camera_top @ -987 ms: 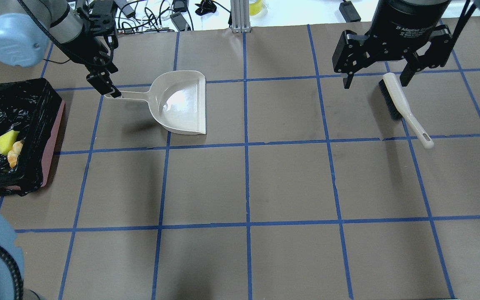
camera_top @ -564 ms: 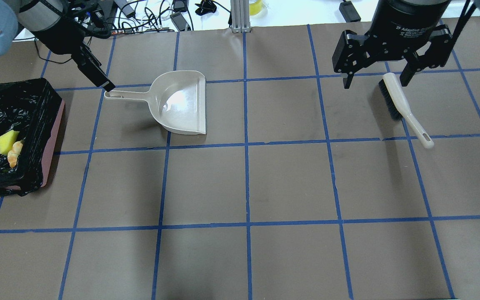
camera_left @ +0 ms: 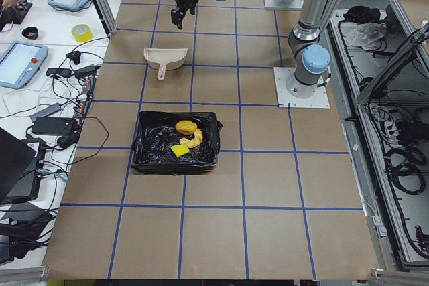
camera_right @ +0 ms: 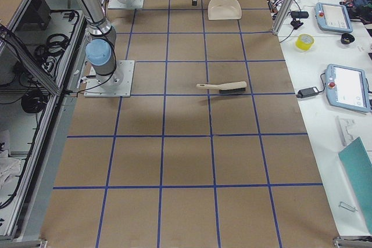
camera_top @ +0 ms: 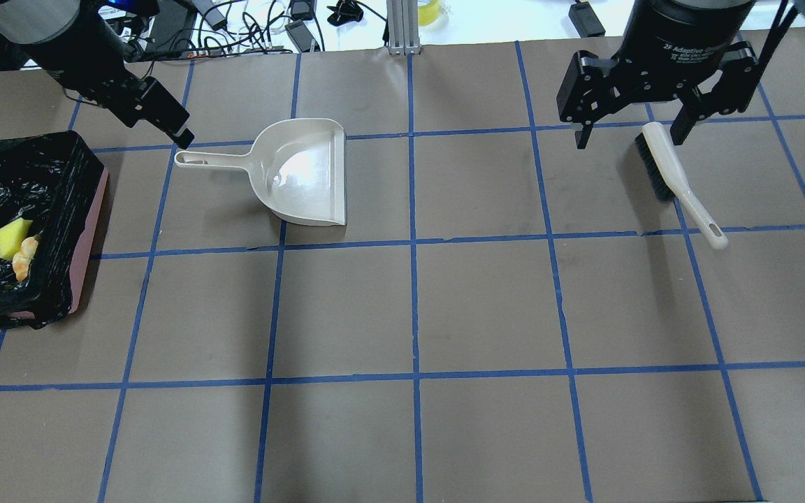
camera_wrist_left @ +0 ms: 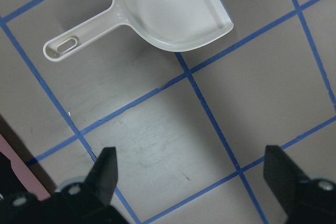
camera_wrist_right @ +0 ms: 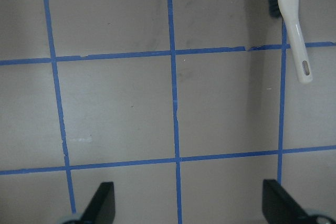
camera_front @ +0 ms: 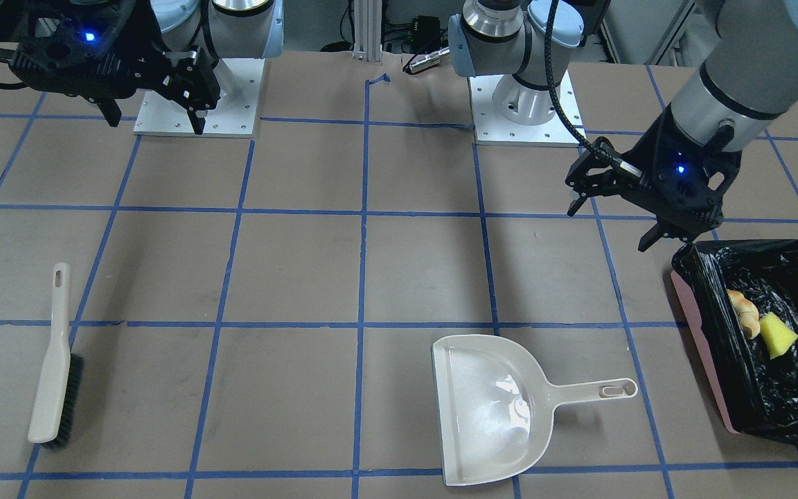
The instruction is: Sweep and dump trash into bin
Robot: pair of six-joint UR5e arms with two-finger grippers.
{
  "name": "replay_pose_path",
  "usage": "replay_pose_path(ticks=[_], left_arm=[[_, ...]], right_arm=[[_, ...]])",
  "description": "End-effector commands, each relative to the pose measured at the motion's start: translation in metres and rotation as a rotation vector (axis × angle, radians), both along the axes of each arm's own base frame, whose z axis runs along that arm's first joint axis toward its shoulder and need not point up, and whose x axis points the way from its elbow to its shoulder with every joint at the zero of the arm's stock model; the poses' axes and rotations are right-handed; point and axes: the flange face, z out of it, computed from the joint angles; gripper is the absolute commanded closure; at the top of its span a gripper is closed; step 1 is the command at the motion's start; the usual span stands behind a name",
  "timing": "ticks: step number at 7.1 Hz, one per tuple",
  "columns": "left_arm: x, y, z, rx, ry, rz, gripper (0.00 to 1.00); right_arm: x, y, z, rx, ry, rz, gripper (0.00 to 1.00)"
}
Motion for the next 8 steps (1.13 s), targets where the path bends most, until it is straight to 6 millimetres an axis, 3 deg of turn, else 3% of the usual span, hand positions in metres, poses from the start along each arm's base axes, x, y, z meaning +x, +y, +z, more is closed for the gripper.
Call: replay_pose_path(ticks=[1,2,4,8], left_arm=[[-0.070,0.026,0.009,-0.002,-0.063,0.175,0.00],[-0.091,0.036,0.013,-0.005,-0.057,0.244,0.00],[-0.090,0.044,0.024,-0.014,-0.053,0.337,0.00],[-0.086,0.053,0.018,0.003,-0.051,0.404,0.00]], right_arm=[[-0.001,0.000,0.000,0.000,0.000,-0.002,0.00],[0.000,0.000,0.000,-0.001,-0.002,0.000,0.00],[-0.001,0.000,0.000,0.000,0.000,-0.002,0.00],[0.000,0.000,0.000,-0.001,0.000,0.000,0.00]])
